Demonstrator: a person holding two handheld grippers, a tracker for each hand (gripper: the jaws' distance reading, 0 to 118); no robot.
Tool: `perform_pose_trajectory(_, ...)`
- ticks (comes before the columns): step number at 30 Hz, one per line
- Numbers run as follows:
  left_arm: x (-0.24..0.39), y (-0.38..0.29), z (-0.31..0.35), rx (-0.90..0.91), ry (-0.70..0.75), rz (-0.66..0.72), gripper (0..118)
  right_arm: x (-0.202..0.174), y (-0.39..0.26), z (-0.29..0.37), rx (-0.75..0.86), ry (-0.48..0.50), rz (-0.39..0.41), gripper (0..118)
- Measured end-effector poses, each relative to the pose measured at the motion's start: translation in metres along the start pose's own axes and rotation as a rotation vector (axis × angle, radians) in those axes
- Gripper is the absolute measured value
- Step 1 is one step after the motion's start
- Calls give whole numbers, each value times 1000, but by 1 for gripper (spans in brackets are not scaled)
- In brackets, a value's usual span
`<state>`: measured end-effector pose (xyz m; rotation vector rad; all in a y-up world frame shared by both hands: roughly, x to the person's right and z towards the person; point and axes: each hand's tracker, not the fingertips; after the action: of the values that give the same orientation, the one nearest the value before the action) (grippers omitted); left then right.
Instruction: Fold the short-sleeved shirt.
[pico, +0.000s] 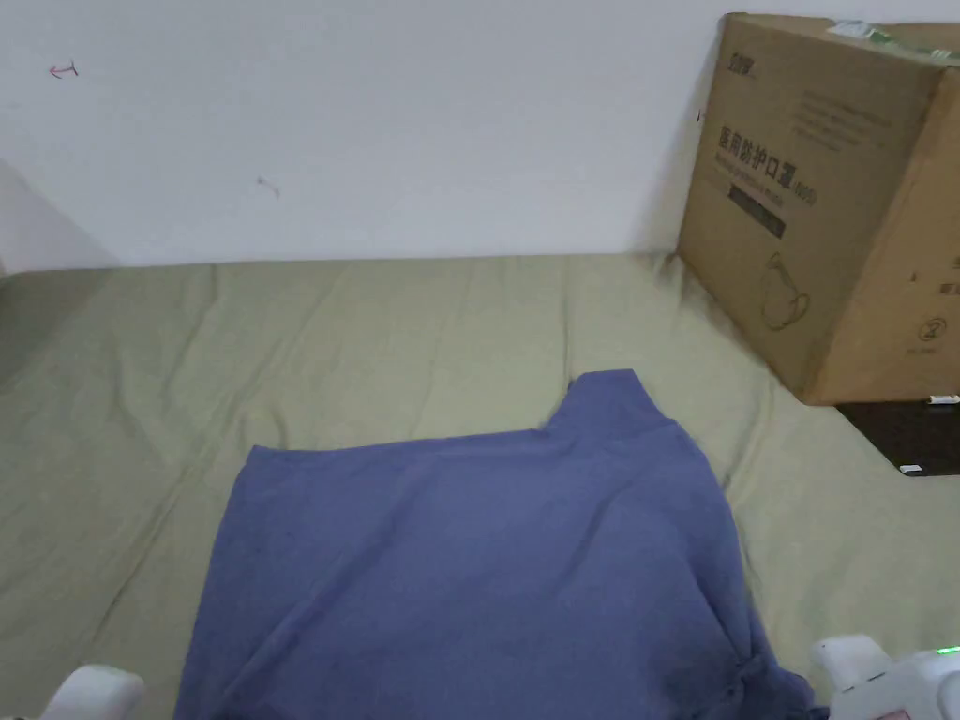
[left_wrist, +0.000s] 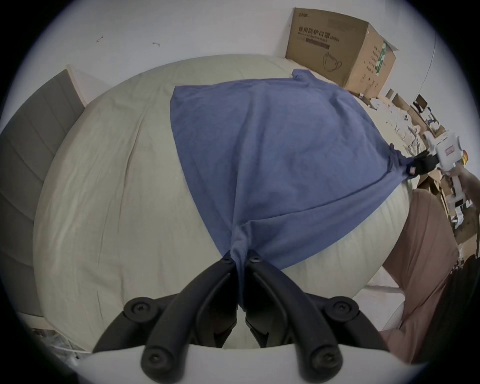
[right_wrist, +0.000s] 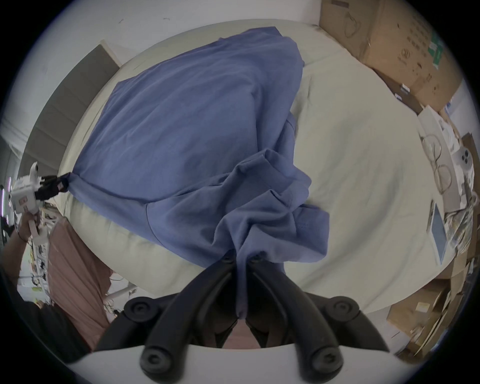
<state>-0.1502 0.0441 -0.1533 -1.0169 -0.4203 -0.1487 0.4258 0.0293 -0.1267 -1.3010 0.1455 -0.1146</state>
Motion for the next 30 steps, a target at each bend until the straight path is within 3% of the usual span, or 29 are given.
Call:
perform_pose_trajectory(1,-2,2,3,18,-19,11,5,0,0,0,-1,16,-21,3)
perform_pose_trajectory(2,-2,3,7,32,-32,18,18,0,-1,3,13,18,-33,14)
perform_pose_trajectory(3,-3,2,13,47,-43,20,41,0,-2,8,50,30,-63,37)
perform_pose_trajectory(5,0,3,25,47,-57,17,116,-1,-4,17,80,69,-88,108)
perform_pose_trajectory(6,4,2,33,63,-57,17,118,-2,-7,26,104,91,-106,118)
perform_pose_trajectory(12,19,1,92,344,-82,124,114,-30,-16,88,433,97,-102,118)
perform_pose_trajectory(14,31,-1,112,460,-67,169,108,-47,-23,109,590,73,-93,116)
perform_pose_trajectory(15,39,-4,123,540,-31,190,93,-57,-31,119,714,67,-95,116)
perform_pose_trajectory(16,50,-11,132,649,41,203,67,-65,-40,126,818,77,-103,113)
perform_pose_trajectory(17,55,-15,137,716,90,221,22,-71,-46,131,882,100,-107,101)
perform_pose_trajectory(18,61,-17,142,742,124,235,1,-82,-52,137,935,138,-120,74)
perform_pose_trajectory(19,66,-17,145,750,160,240,1,-89,-57,141,979,173,-136,28)
perform_pose_trajectory(20,68,-17,147,762,180,225,1,-93,-60,142,999,179,-152,0)
perform_pose_trajectory(22,67,-8,149,674,165,204,1,-102,-57,142,1003,110,-184,0)
perform_pose_trajectory(24,62,5,143,497,168,173,1,-97,-52,138,893,191,-148,0)
perform_pose_trajectory(27,45,15,102,-20,86,163,1,-99,-56,135,860,114,-116,0)
perform_pose_trajectory(30,40,-7,64,-48,66,100,1,-98,-59,129,816,125,-113,0)
